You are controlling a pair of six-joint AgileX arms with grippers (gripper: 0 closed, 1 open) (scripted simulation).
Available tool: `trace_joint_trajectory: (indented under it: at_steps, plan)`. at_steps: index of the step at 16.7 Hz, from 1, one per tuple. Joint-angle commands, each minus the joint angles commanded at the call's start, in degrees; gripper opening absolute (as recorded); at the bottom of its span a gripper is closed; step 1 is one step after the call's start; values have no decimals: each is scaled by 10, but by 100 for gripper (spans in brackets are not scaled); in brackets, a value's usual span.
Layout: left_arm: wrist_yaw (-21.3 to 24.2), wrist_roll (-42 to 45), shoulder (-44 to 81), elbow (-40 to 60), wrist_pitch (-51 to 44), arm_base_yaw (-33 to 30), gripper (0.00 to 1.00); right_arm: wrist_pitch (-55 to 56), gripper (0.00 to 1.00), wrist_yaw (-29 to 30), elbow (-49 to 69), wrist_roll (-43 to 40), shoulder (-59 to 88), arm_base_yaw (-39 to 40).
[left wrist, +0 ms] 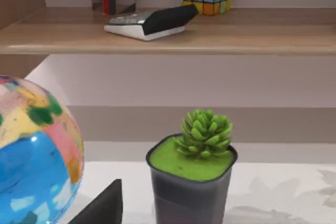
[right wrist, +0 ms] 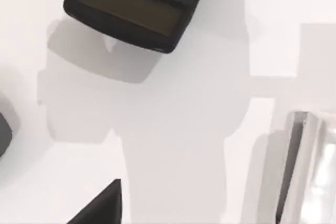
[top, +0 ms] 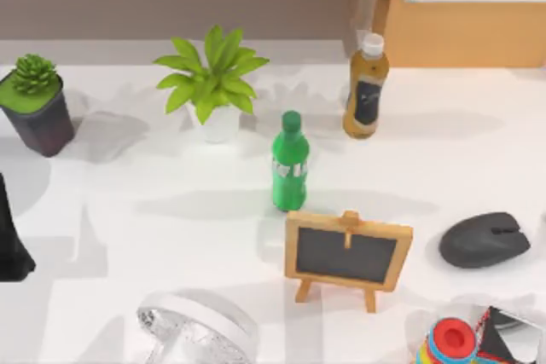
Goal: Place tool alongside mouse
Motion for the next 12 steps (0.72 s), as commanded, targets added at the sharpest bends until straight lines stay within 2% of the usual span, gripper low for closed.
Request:
trace_joint_trajectory:
  at_steps: [6,12]
  plan:
    - [0,0,0,0,0,0,100,-136,100,-1,116,32,216,-44]
    - [0,0,0,0,0,0,100,-157,100,-1,135,38,248,-51]
